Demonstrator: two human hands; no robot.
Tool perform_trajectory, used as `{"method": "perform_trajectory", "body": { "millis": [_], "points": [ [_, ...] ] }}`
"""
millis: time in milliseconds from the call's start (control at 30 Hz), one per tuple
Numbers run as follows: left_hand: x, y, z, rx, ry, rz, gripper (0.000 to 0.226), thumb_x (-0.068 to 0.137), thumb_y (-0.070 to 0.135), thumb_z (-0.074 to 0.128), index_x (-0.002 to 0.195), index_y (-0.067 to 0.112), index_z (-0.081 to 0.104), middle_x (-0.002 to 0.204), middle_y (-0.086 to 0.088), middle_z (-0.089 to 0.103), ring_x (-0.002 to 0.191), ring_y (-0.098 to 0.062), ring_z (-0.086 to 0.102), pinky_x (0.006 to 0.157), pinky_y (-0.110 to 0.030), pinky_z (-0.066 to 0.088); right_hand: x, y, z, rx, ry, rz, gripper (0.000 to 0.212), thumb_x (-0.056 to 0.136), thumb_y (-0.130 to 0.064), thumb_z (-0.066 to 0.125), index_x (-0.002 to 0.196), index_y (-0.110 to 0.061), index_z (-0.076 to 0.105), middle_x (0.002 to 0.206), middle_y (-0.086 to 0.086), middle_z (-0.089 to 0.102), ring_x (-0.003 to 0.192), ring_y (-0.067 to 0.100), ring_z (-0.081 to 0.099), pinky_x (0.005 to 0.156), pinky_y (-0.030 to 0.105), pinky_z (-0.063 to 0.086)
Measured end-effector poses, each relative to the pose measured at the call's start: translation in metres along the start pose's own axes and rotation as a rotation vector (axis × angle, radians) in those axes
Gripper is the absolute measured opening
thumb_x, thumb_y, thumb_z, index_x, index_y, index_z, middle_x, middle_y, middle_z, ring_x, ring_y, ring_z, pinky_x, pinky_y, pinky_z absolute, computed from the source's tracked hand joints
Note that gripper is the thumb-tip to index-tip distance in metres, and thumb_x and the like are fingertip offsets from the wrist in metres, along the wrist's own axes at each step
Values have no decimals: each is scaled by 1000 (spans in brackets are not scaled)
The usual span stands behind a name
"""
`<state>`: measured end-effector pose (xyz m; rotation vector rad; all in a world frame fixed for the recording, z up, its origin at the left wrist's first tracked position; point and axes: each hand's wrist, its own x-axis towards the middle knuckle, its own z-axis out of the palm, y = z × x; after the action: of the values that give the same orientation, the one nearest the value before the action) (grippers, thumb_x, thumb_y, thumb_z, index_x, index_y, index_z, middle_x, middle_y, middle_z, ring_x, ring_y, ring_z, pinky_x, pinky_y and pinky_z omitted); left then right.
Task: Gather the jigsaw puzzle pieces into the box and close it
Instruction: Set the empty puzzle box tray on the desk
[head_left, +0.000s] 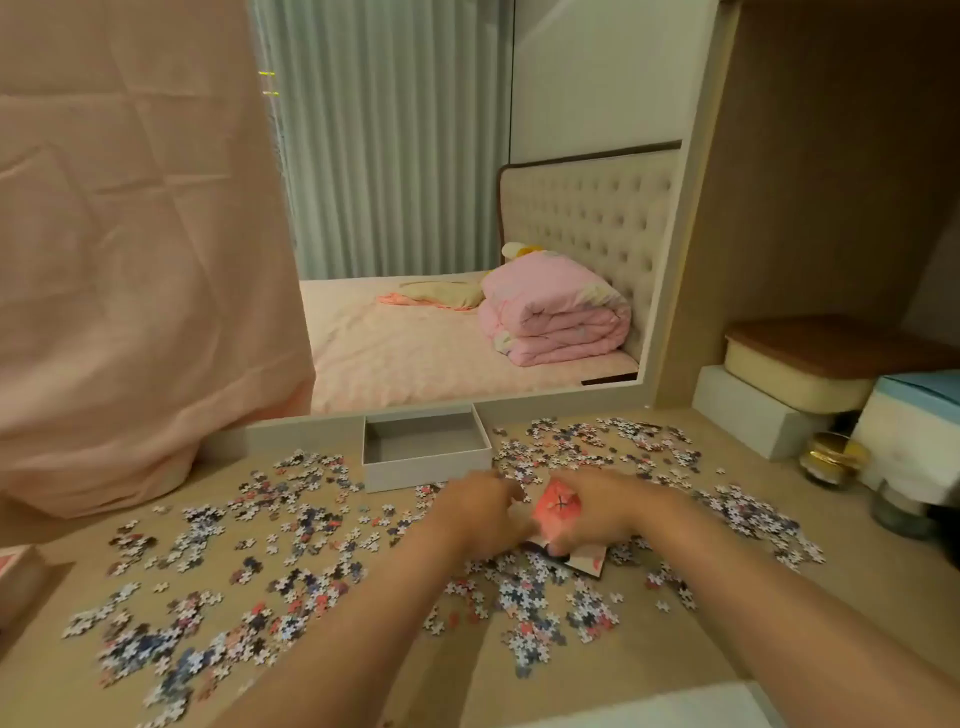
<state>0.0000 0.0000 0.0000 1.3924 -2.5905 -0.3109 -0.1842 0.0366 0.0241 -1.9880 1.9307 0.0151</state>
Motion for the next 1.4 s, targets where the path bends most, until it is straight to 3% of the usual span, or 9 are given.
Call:
{"method": "perform_trajectory", "body": {
  "millis": [200,433,667,833,900,1000,1133,1233,1400],
  "points": [
    [1,8,23,148,1,-43,59,81,68,52,120,26,66,127,-8,51,119,-28,41,99,-42,40,-4,9,13,-61,100,34,120,53,-74,76,153,-42,17,155,3,30,141,28,30,112,46,31],
    [6,18,14,-386,50,-156,22,78,36,71,95,24,65,99,0,66,92,-21,63,85,-42,54,-8,14,6,27,305,-20,125,52,-70,78,153,-46,8,147,-2,22,140,29,21,112,47,27],
    [-3,-1,-47,-873,218,-135,6,93,16,60,98,15,63,97,-5,70,88,-27,68,81,-45,58,2,-3,-22,570,610,-159,60,89,-37,65,144,-38,40,130,-11,52,111,10,54,85,30,51],
    [5,-46,-81,-681,434,-102,12,94,19,59,102,22,67,98,2,69,79,-16,68,71,-33,54,39,-43,-31,793,587,-145,26,87,-10,62,94,-34,65,94,1,72,87,24,69,71,36,55],
    [9,-70,-83,-402,552,-92,28,94,19,59,121,25,62,118,3,60,98,-15,60,81,-25,44,62,-61,-36,844,562,-95,18,84,-10,65,86,-28,69,86,8,74,80,30,70,72,42,57],
    [12,-100,-78,-73,630,-81,53,89,20,62,139,26,48,138,0,44,125,-22,38,101,-33,37,96,-86,-38,891,525,-41,19,84,-8,65,95,-22,71,84,6,73,74,25,67,68,38,56],
    [12,-122,-62,61,460,-15,54,95,38,54,146,29,39,148,0,39,132,-23,34,107,-39,33,129,-111,-22,929,509,19,33,87,-9,65,119,-16,62,95,4,70,76,23,71,69,36,60],
    [13,-131,-46,80,272,-17,53,99,48,39,149,33,32,154,3,33,139,-20,29,112,-39,23,144,-116,3,730,503,40,48,91,-21,62,136,-26,48,111,3,66,93,23,65,76,33,55],
    [17,-145,-31,163,69,-38,47,97,53,38,139,34,46,149,4,42,137,-18,36,118,-42,12,144,-113,12,-45,497,-16,42,97,-42,47,138,-33,53,135,2,57,124,26,46,103,40,34]
  ]
}}
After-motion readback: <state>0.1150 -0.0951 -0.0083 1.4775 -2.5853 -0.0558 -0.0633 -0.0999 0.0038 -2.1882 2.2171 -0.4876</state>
